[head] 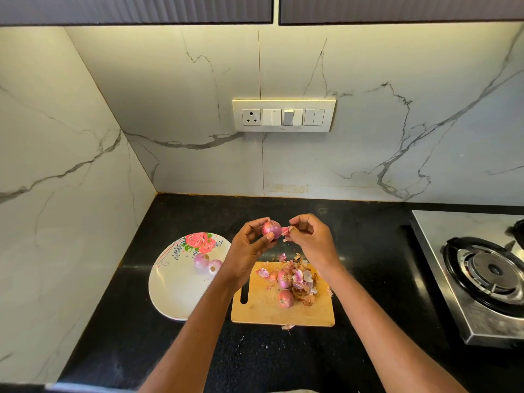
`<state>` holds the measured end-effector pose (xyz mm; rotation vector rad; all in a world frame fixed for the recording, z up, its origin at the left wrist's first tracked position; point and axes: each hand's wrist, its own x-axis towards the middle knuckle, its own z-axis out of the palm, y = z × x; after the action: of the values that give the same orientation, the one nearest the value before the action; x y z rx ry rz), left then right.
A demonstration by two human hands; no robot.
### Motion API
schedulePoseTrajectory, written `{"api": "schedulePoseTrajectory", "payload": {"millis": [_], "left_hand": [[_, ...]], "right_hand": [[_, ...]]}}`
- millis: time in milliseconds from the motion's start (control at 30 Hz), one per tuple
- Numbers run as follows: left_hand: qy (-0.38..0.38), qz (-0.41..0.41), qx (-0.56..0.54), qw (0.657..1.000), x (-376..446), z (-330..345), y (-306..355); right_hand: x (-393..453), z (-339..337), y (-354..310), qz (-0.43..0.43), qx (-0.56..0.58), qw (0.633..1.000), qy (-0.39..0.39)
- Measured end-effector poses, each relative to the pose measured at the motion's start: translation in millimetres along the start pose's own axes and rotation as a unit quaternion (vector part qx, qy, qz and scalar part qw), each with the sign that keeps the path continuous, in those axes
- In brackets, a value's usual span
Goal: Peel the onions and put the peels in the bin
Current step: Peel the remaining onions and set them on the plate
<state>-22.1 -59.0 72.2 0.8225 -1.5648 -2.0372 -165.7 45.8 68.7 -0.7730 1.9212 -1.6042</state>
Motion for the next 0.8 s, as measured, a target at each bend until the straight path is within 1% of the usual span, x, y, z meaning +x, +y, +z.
{"api": "schedulePoseTrajectory", "payload": {"millis": [100,167,267,333,400,467,533,667,733,800], "left_hand": [[0.008,-0.005,-0.006,1.0,-2,0,-1],[0.01,-0.004,0.0,1.0,-4,0,-3],[0.007,0.003,0.011,1.0,-2,6,0],[0.003,-0.001,-0.001,1.0,0,8,2],[0.003,-0.013,-0.033,0.999,0,5,3],[0.003,-0.028,-0.077,0.997,0,1,2],[0.001,-0.037,-0.108,0.993,0,0,2],[-0.013,-0.048,-0.122,0.991,-1,7,1],[-0.008,-0.057,-0.143,0.988,-1,11,0],[0.006,-0.062,-0.149,0.987,-1,13,0]], "right_hand": [[-4,1,-6,0.018,0.065,0.996,-0.051],[-7,3,-6,0.02,0.063,0.995,-0.077],[-6,4,-3,0.003,0.029,0.998,-0.061],[-4,3,-1,0.002,0.046,0.998,-0.048],[-2,2,0,0.014,0.079,0.996,-0.047],[-1,1,1,0.023,0.083,0.995,-0.047],[0,0,4,0.026,0.067,0.997,-0.036],[-2,-2,11,0.023,0.002,1.0,-0.001],[-3,-1,11,0.009,-0.043,0.999,0.013],[-4,0,9,-0.015,-0.083,0.996,0.01]]}}
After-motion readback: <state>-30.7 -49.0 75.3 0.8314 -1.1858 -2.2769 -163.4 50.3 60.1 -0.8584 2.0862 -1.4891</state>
